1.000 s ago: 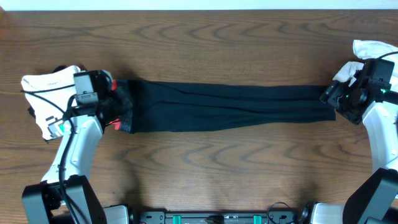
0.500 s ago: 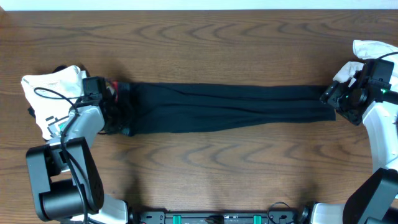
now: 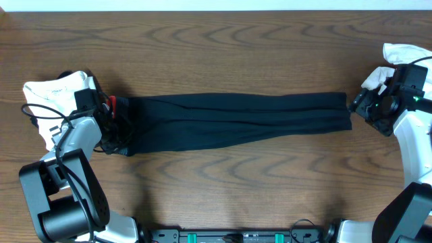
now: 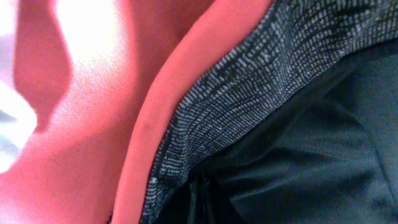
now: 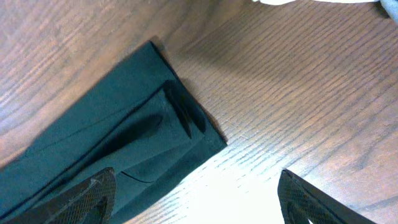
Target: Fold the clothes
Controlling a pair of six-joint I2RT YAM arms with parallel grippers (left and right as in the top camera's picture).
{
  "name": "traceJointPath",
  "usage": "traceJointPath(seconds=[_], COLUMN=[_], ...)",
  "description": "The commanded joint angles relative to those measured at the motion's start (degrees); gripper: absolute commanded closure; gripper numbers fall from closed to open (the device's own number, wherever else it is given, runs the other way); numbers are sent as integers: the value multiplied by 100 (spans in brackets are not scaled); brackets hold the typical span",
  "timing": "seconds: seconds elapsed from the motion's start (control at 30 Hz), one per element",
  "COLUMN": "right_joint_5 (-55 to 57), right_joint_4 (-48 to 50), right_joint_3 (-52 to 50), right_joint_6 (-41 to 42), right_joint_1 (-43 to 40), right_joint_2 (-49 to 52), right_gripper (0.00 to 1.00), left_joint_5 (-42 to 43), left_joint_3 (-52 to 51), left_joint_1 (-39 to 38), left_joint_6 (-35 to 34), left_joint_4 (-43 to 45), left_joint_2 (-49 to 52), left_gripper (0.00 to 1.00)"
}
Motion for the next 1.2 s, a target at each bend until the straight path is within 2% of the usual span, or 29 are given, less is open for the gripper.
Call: traceJointPath(seconds=[0.0,0.17,0.4,0.63,0.67,0.7,0.8,0.87,0.97,1.03,1.17], right_joint_5=[-129,-216,-931,-1115,-1115,-1115,-1115,-1115,-1115,-1115,-1156], right_joint_4=[-74,-297,341,946,964,964,916,901,859,828,564], right_joint_3=[57,22,20,20,20,20,20,20,20,20,28], right_joint_6=[-321,-496,-785,-787,-785,-785,-785,-785,-787,-787,-782], right_joint_1=[13,20,22,22,22,22,22,22,22,22,20], right_joint_2=[114,501,1231,1445,1445,1445,1447,1447,1447,1447,1349], right_gripper=[19,19,24,53,59,69,87,91,91,99,99], left_joint_5=[-306,-306,-308,-308,-308,-308,-308,-308,-308,-308,-310], left_joint_3=[50,50,50,50,50,50,50,50,50,50,50], left_joint_1=[31,28,28,28,31,31,31,31,31,31,31], left_joint_6=[9,9,9,9,9,9,9,11,11,11,11], left_joint_4=[-76,-74,-72,-72,-72,-72,-72,-72,-74,-72,-74], left_joint_2=[11,11,11,11,13,11,13,13,13,13,13], left_gripper=[93,93,93,93,93,93,93,92,92,92,92])
